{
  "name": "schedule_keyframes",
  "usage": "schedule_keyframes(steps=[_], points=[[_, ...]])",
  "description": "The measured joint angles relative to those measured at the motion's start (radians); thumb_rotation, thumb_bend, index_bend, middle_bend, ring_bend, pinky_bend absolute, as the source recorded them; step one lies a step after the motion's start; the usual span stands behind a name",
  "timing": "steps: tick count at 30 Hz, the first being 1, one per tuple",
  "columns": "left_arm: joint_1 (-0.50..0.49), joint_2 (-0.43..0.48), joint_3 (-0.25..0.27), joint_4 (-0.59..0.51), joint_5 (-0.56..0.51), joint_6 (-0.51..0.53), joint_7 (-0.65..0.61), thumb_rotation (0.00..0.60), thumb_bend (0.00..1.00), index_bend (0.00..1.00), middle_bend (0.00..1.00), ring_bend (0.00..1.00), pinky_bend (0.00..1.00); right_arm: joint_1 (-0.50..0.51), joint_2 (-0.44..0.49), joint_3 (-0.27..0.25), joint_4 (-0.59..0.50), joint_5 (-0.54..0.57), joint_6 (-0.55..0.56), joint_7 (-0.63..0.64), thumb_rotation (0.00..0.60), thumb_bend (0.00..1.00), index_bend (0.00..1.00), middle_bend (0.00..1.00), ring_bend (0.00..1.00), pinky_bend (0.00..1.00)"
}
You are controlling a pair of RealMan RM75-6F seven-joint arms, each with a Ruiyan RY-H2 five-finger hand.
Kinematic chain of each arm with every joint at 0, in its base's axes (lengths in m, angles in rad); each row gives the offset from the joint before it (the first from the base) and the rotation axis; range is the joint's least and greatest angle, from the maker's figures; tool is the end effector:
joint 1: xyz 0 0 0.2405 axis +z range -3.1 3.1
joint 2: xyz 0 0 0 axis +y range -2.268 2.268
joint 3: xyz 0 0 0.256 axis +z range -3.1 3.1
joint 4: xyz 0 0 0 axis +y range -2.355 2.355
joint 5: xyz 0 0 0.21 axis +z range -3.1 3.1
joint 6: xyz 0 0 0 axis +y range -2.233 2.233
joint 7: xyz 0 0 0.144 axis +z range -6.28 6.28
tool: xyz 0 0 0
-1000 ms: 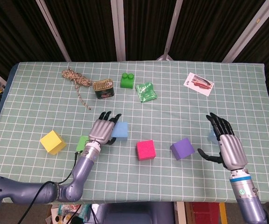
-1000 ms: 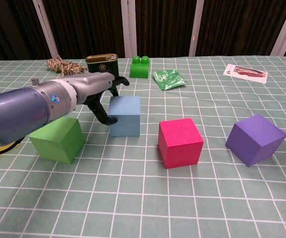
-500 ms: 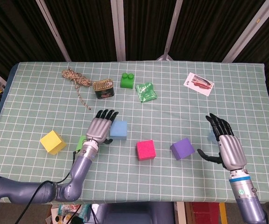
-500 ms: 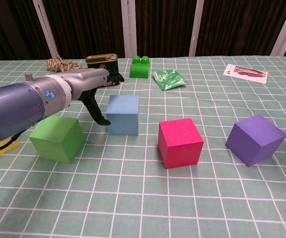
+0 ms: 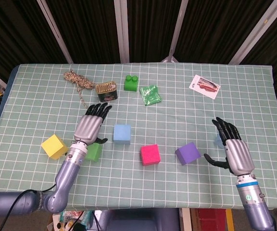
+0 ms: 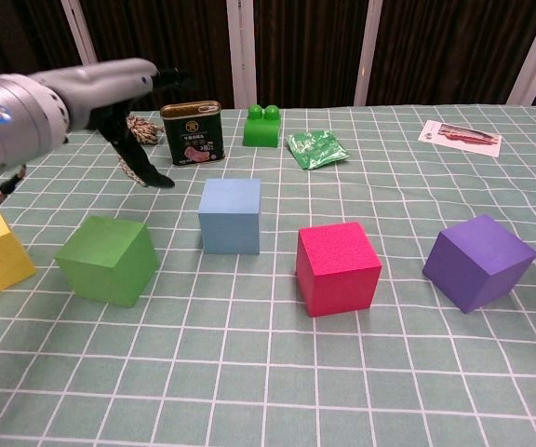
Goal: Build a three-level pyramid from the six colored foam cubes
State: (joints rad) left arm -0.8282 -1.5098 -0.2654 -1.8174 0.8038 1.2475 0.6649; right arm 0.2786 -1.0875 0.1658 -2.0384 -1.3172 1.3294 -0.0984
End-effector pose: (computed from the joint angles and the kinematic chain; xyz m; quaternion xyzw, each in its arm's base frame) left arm -0.0801 0.3327 0.0225 -0.6837 -0.3897 -0.4027 0.4675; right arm -0.1966 -0.2353 0.1382 0.5692 -0.4722 0.4811 0.4708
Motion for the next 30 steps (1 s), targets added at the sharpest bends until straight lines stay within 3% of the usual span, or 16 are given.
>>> schedule_keyframes(steps=[8,17,23,30], points=[[0.146,0.187,0.053,-0.148,0.169,0.114,-0.111,0.6,0.17,0.0,0.0,0.0,0.0,0.006,0.001,-0.012,0.003,0.005,-0.02,-0.022,0.6,0.25,0.0,0.0,0.0,0.0],[0.374,0.334,0.215,-0.214,0.396,0.3,-0.274,0.6,0.17,0.0,0.0,0.0,0.0,0.014,0.011,-0.031,0.002,-0.007,-0.052,-0.031,0.6,0.25,0.0,0.0,0.0,0.0],[0.54,0.369,0.306,-0.147,0.53,0.428,-0.463,0.6,0.17,0.0,0.0,0.0,0.0,0.021,0.017,-0.032,0.003,0.001,-0.07,-0.023,0.6,0.23,0.0,0.0,0.0,0.0],[0.657,0.357,0.365,0.049,0.641,0.522,-0.57,0.6,0.17,0.0,0.0,0.0,0.0,0.036,0.023,-0.044,0.004,0.012,-0.114,-0.022,0.6,0.2,0.0,0.0,0.0,0.0]])
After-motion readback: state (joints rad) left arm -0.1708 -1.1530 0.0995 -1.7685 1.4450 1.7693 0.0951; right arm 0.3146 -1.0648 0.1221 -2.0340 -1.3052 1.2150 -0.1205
